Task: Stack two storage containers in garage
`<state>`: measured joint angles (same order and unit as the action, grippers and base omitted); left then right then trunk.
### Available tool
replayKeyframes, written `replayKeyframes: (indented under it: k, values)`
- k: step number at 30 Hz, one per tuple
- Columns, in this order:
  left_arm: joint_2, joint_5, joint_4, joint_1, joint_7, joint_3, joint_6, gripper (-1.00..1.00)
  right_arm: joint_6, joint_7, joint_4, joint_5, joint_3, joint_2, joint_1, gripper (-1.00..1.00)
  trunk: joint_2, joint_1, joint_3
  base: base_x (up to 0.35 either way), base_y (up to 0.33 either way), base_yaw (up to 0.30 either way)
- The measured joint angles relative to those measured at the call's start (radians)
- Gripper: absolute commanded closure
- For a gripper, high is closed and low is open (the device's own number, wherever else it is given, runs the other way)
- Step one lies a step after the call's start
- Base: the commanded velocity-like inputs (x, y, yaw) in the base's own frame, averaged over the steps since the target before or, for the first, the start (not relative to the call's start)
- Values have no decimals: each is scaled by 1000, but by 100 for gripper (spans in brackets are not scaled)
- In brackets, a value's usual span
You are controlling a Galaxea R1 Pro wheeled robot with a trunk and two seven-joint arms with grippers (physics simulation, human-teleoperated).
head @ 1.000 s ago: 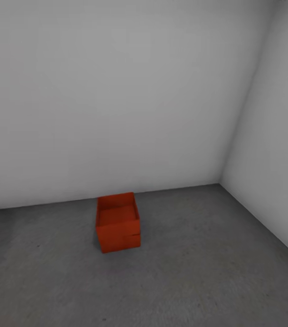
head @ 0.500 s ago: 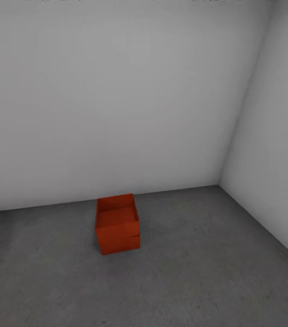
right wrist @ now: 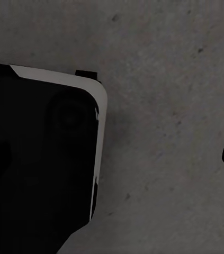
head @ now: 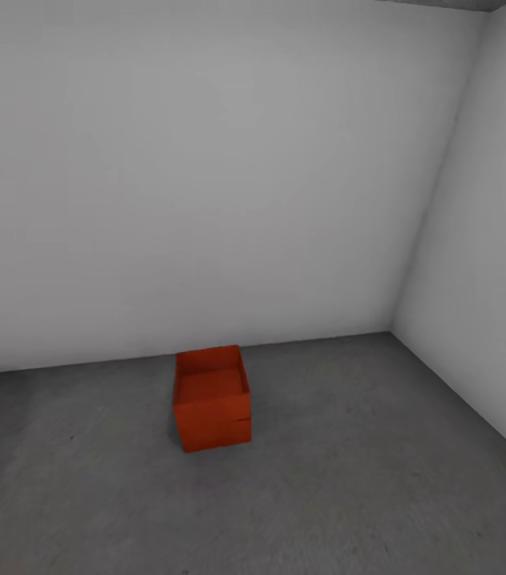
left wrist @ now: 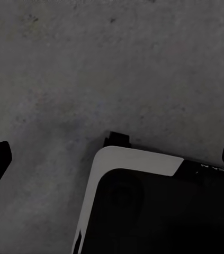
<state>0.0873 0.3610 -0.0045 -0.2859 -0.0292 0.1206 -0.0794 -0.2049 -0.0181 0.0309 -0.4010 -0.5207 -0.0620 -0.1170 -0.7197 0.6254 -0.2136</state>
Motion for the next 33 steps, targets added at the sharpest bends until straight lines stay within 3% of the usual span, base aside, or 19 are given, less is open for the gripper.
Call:
replayKeyframes:
  k: [33]
  values:
    - [0,0,0,0,0,0,0,-100,0,0,-1,0,0,1,0,-100,0,0,50,0,0,51]
